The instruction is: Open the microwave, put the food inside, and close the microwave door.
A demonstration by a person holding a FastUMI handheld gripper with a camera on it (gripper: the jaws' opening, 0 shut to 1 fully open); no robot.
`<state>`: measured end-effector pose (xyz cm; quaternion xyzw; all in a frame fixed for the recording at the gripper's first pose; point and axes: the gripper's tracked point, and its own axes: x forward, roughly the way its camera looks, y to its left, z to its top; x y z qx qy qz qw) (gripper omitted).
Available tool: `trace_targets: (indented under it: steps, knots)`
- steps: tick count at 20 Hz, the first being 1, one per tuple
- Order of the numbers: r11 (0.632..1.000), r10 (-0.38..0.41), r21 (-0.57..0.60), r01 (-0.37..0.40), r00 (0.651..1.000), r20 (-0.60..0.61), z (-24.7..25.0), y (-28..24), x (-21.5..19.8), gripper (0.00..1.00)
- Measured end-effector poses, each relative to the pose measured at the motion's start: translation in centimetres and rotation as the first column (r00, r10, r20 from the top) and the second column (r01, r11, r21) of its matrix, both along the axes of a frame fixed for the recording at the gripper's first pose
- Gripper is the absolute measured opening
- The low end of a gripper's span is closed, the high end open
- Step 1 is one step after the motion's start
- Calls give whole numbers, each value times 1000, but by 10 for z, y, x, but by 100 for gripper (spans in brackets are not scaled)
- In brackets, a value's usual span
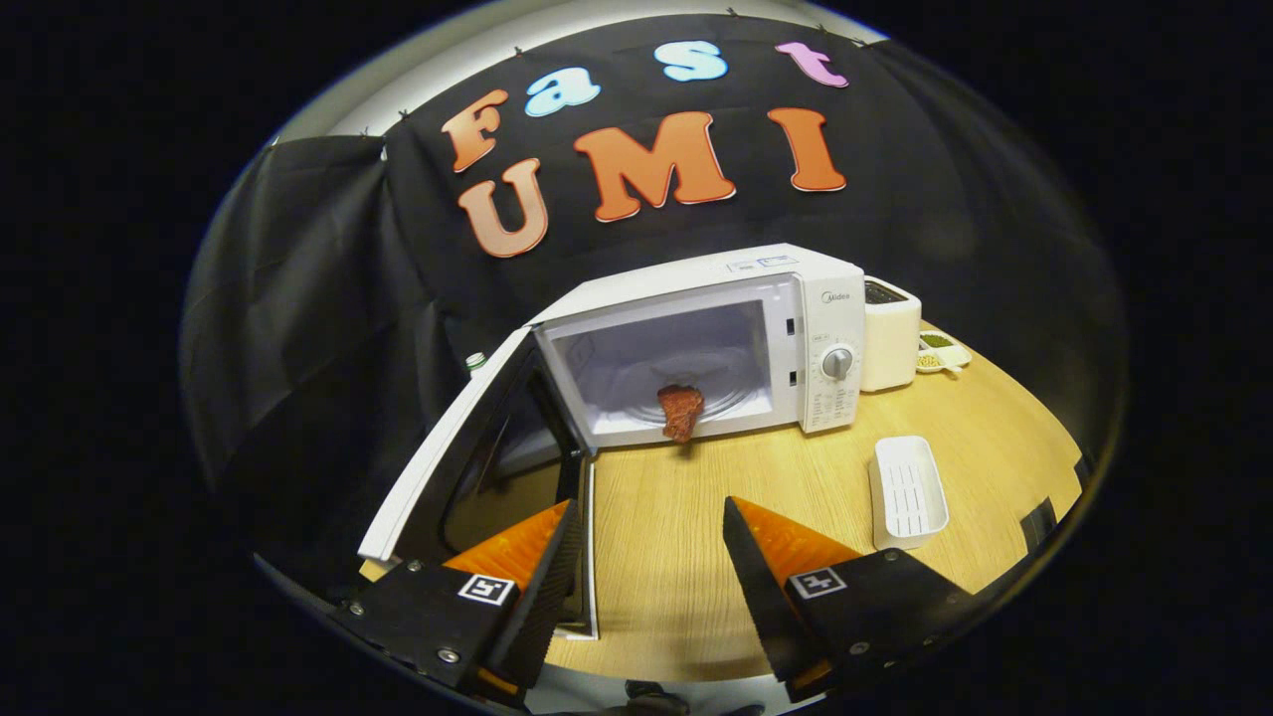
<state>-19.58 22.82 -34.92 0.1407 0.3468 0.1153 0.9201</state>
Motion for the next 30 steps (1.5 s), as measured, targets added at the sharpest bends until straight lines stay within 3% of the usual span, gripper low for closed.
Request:
trace_targets:
  steps: [6, 9, 11, 16, 20, 23, 25, 30]
  knots:
    - [989, 143, 37, -144, 989, 47, 24, 37, -55, 49]
    - [971, 228, 61, -232, 972, 59, 32, 72, -81, 25]
    - [954, 287, 67, -292, 955, 72, 36, 95, -94, 15]
    - [911, 405, 26, -412, 904, 138, 43, 152, -100, 9]
    - [905, 426, -50, -423, 893, 146, 23, 179, -78, 8]
    - [915, 403, -81, -396, 908, 117, 4, 178, -62, 5]
    - [919, 393, -40, -391, 915, 89, -4, 176, -57, 1]
    - [959, 277, -86, -272, 959, 56, -22, 124, -24, 1]
